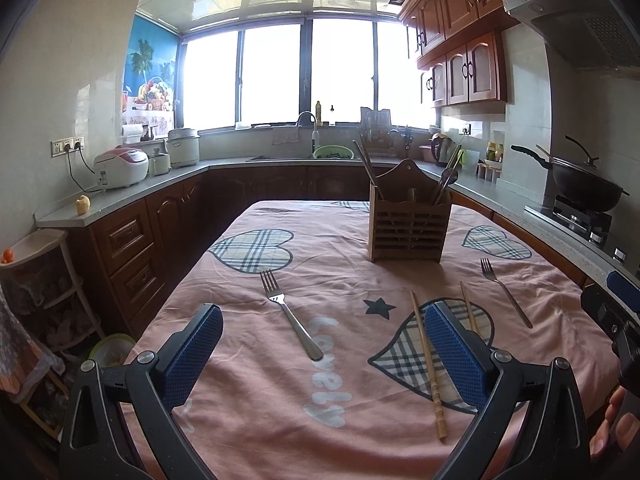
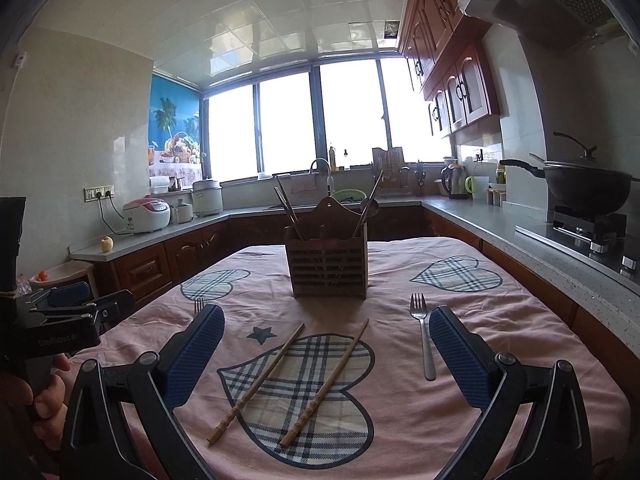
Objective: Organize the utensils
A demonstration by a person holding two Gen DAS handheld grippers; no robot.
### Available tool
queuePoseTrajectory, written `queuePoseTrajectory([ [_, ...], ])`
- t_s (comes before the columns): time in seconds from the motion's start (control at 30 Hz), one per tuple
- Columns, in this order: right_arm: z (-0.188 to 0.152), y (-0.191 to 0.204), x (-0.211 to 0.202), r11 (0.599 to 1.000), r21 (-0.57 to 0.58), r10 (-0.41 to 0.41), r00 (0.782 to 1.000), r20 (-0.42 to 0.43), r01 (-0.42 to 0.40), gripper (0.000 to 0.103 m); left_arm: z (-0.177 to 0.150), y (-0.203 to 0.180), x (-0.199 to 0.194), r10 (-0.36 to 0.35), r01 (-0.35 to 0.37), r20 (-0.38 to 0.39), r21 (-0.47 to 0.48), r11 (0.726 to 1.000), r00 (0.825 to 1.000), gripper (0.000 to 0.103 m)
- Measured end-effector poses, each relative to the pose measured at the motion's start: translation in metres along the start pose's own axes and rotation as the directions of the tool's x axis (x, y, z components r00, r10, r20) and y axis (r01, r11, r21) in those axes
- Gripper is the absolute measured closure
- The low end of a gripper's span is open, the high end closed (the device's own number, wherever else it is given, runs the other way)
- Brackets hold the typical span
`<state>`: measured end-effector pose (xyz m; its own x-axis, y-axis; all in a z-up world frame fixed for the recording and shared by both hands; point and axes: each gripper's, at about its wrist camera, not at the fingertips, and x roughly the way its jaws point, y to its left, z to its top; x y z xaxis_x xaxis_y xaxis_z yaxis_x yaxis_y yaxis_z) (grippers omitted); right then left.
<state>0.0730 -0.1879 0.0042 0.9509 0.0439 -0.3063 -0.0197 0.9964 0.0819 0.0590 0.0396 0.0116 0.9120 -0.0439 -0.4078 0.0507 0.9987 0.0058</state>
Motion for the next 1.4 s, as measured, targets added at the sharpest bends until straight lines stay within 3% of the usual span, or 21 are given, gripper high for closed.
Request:
queuePoseTrajectory([
  [1.4, -0.002, 0.0071, -0.0032, 1.0, -0.026, 0.014, 1.0, 0.022, -0.013, 0.0, -0.001, 0.0001, 0.0005, 0.029, -0.029, 0.005, 0.004, 1.0, 1.0, 0.001],
])
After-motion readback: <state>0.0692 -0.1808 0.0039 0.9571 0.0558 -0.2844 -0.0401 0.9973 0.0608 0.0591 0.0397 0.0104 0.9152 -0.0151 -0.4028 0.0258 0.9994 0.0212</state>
